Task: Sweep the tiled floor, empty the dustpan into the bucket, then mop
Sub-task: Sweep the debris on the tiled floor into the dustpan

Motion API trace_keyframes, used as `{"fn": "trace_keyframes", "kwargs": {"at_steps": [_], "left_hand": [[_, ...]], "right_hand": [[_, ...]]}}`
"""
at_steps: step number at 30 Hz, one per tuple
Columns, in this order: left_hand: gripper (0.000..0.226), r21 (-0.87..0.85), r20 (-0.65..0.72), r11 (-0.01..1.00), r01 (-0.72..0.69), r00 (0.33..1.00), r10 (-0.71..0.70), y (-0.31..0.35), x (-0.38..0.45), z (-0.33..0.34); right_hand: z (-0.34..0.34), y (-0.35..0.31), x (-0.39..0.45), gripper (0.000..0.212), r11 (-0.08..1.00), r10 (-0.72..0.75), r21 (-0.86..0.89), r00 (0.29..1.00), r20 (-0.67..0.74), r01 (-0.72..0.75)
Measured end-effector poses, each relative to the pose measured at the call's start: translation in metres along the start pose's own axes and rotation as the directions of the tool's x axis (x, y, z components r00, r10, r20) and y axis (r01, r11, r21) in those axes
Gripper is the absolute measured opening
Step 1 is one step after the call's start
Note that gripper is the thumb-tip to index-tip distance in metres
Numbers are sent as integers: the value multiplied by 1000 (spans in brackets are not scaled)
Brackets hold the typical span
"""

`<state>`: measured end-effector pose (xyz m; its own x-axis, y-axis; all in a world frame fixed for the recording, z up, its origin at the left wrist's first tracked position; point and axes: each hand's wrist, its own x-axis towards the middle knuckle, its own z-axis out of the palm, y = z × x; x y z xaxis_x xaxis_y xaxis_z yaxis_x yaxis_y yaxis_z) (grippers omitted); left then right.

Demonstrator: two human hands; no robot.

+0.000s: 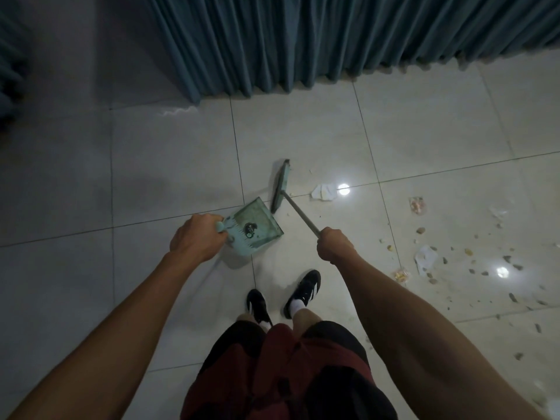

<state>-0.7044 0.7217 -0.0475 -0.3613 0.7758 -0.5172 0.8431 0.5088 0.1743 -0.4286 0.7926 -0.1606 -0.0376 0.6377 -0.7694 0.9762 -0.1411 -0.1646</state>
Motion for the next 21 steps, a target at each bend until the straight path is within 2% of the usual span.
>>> {"fn": "trace_keyframes", "kwargs": {"at_steps": [11,21], "left_hand": [[11,23,62,991,-129,990,127,-17,38,-9],[10,79,164,954,-289,948,274,-22,49,-5]], "right_hand": [[10,-21,3,28,976,166,141,986,19,-167],[71,7,-52,28,870,381,310,922,75,-385]]}}
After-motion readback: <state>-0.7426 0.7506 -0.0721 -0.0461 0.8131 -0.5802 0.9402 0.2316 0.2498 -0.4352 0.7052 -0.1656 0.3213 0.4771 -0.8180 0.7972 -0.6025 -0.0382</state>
